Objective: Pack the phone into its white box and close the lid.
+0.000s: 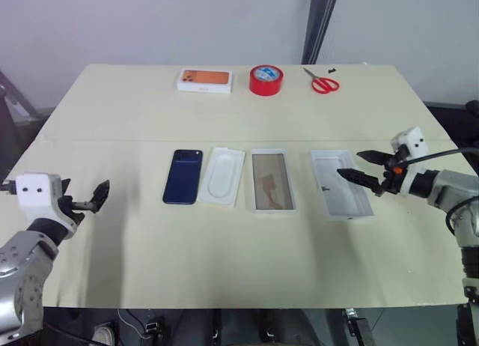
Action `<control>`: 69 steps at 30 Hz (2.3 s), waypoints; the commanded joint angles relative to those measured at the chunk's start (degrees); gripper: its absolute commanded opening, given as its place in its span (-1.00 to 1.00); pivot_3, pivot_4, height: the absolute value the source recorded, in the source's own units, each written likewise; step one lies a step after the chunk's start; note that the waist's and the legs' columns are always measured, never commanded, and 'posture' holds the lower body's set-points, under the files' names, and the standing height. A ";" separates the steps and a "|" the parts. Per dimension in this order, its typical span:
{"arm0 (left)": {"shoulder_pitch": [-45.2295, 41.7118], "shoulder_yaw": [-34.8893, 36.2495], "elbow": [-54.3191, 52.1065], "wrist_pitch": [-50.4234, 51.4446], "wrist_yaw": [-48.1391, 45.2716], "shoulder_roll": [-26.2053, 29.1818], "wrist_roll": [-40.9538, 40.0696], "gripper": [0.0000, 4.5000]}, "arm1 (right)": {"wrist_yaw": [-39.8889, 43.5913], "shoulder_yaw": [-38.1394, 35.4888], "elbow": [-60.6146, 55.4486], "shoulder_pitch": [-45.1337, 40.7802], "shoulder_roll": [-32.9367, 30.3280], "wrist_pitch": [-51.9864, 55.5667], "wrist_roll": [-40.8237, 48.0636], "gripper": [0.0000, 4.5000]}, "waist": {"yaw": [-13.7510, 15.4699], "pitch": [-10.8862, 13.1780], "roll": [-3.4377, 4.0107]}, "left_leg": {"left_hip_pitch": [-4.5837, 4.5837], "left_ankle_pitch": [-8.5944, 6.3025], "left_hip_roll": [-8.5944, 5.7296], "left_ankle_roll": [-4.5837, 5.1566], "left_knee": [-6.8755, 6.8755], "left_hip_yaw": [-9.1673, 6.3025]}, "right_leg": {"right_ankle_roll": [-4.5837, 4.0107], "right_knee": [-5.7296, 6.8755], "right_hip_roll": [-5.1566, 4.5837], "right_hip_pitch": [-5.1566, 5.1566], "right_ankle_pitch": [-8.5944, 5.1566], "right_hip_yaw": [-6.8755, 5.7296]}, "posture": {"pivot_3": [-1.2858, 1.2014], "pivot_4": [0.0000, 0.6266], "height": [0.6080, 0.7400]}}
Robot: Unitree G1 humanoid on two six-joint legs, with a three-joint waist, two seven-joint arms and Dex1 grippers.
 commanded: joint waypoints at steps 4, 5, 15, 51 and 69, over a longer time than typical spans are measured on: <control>-1.23 -0.09 -1.49 0.02 0.28 0.59 -0.33 0.99 | 0.67 -0.44 -0.74 -1.94 -0.26 -0.95 0.34 0.98 | -0.07 0.00 0.00 | 0.00 0.00 0.00 0.00 0.00 0.00 | 0.00 0.00 0.00 0.00 0.00 -0.01 | 0.03 -0.52 0.77; -1.18 -0.04 -2.18 0.51 0.42 0.60 -0.66 0.99 | 0.38 -0.32 -0.92 -2.02 -0.10 -0.99 0.16 0.98 | -0.10 0.00 0.00 | 0.00 0.00 0.00 0.00 0.00 0.00 | 0.00 0.01 0.00 0.00 0.00 -0.01 | 0.03 -0.52 0.77; -6.89 -5.42 -8.57 8.46 2.11 -1.53 -7.25 0.99 | -0.91 1.44 -11.40 -0.80 0.76 2.13 1.60 0.98 | 0.11 0.00 0.00 | 0.00 0.01 -0.01 -0.01 0.04 0.00 | 0.01 0.03 0.00 0.02 0.01 -0.01 | 0.03 -0.52 0.77; -41.90 -16.42 13.19 50.44 17.08 -22.31 -8.56 0.75 | -9.15 12.41 -39.56 4.41 7.80 7.85 6.05 1.00 | 0.10 0.03 -0.10 | -0.06 0.06 -0.06 -0.06 0.40 -0.12 | 0.05 0.24 0.20 0.06 0.01 -0.03 | 0.03 -0.52 0.77; -48.23 8.04 10.59 52.97 17.80 -29.98 -14.69 -0.99 | -8.70 11.59 -38.02 3.67 6.85 6.06 5.29 1.00 | 0.25 0.05 -0.14 | -0.07 0.08 -0.06 -0.09 0.40 -0.12 | 0.06 0.24 0.20 0.05 0.01 -0.04 | 0.03 -0.52 0.77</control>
